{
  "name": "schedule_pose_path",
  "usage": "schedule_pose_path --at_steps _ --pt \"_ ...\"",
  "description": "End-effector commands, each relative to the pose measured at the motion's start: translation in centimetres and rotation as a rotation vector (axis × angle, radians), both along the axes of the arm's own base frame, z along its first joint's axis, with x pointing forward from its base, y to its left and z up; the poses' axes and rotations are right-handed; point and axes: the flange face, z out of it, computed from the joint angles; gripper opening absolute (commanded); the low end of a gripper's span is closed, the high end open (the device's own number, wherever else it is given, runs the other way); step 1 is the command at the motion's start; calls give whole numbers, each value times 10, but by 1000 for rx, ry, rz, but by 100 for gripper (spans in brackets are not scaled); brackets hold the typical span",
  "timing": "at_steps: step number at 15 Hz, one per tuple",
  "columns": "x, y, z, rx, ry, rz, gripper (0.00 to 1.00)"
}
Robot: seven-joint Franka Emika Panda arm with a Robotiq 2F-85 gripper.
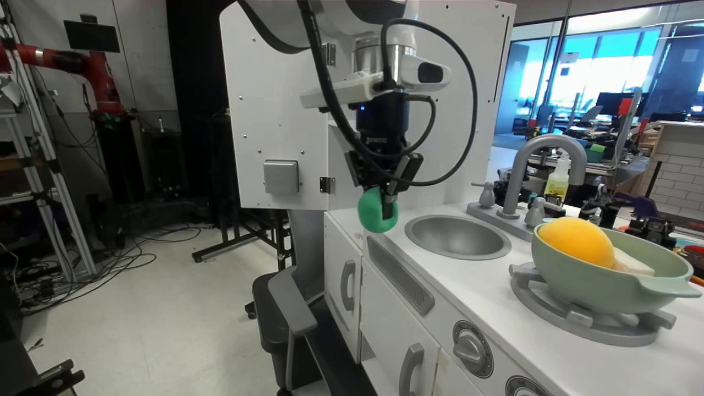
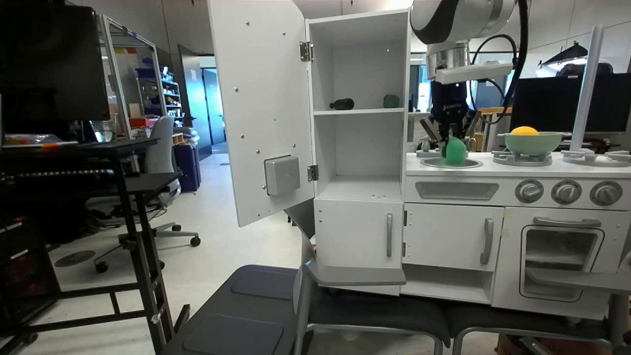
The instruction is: Open the top door of the cabinet then put the green and yellow plushies in the bottom compartment of the top cabinet respectively
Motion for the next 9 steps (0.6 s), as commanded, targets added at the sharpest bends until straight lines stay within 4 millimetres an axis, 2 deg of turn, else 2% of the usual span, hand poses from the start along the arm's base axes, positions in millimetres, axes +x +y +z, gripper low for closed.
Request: schedule_pose_path --at_steps 1,3,4,5,6,8,9 --pt "-45 49 11 -25 13 99 6" --pt "-66 84 8 -33 1 136 6" --pt "-69 104 11 -42 -14 142 6" --pt "-69 125 14 -53 -23 155 6" --pt "-71 138 10 -65 -41 159 6" --pt "-60 171 11 -99 -95 158 6" --pt "-51 181 3 -116 -123 155 6"
